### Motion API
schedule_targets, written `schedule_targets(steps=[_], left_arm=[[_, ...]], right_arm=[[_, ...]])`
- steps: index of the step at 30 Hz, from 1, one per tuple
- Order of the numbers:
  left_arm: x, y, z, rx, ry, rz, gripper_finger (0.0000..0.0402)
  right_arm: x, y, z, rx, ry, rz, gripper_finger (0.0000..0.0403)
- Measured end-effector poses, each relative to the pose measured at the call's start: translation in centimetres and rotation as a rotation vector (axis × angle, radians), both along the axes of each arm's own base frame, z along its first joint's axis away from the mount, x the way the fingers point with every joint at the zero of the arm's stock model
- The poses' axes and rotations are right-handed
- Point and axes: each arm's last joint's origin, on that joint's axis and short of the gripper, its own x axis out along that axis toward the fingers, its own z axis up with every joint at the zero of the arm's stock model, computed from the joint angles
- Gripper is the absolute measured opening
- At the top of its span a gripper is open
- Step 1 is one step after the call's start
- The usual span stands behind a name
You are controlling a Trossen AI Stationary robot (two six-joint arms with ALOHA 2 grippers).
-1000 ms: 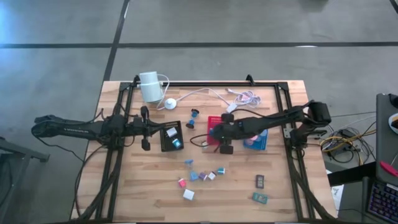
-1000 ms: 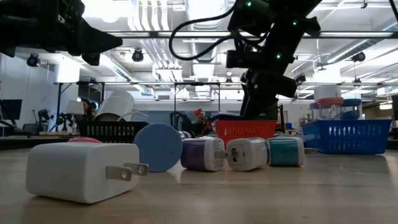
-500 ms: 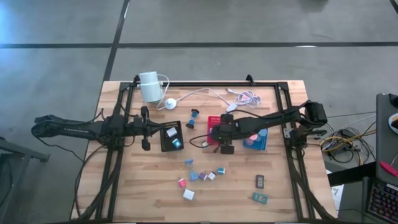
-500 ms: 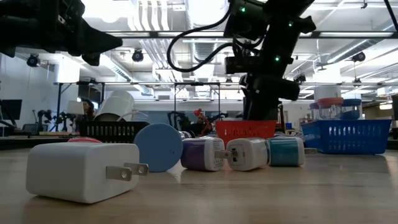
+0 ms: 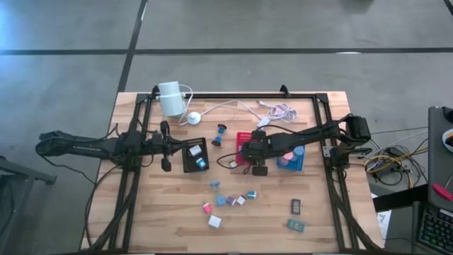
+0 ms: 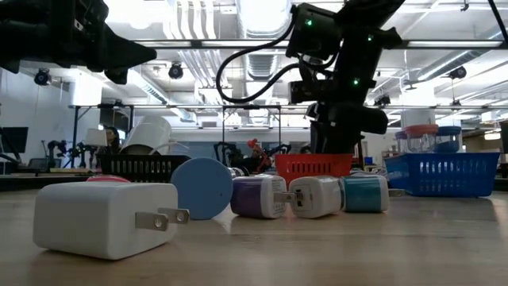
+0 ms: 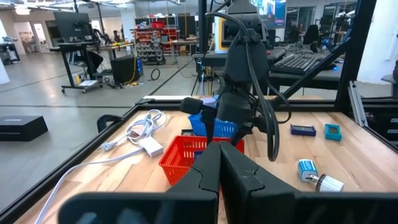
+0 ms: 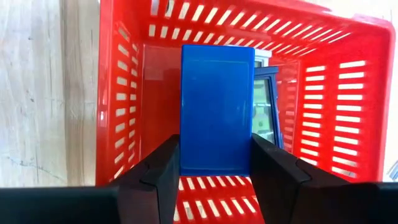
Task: Pick & Place Office items
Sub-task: Put the blue digital clock into the red bin, then put the white charger adapter into the black bin
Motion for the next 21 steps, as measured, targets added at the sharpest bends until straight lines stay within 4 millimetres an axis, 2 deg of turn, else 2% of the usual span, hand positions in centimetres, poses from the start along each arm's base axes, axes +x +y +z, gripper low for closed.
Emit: schedule_targets(steps=[8,14,18,21], left_arm=[[0.0,0.0,0.0,0.001,0.004,0.0,0.0007],[0.0,0.0,0.0,0.001,0.005,0.0,0.0007],[0.0,0.0,-0.1,0.004,0.009,0.0,0.0007],[0.0,0.0,-0.1,0.004,0.014,0.001,0.0007]], right_arm=[[0.1,0.0,0.0,0.002,-0.003,0.006,0.0204],[0.0,0.0,0.4,0.002,-0.01,0.007,0.0215],[-0.2,0.1,1.9,0.002,-0.063,0.008,0.0211],[-0.6,0.2,3.8,0.002,-0.127,0.013,0.0205]])
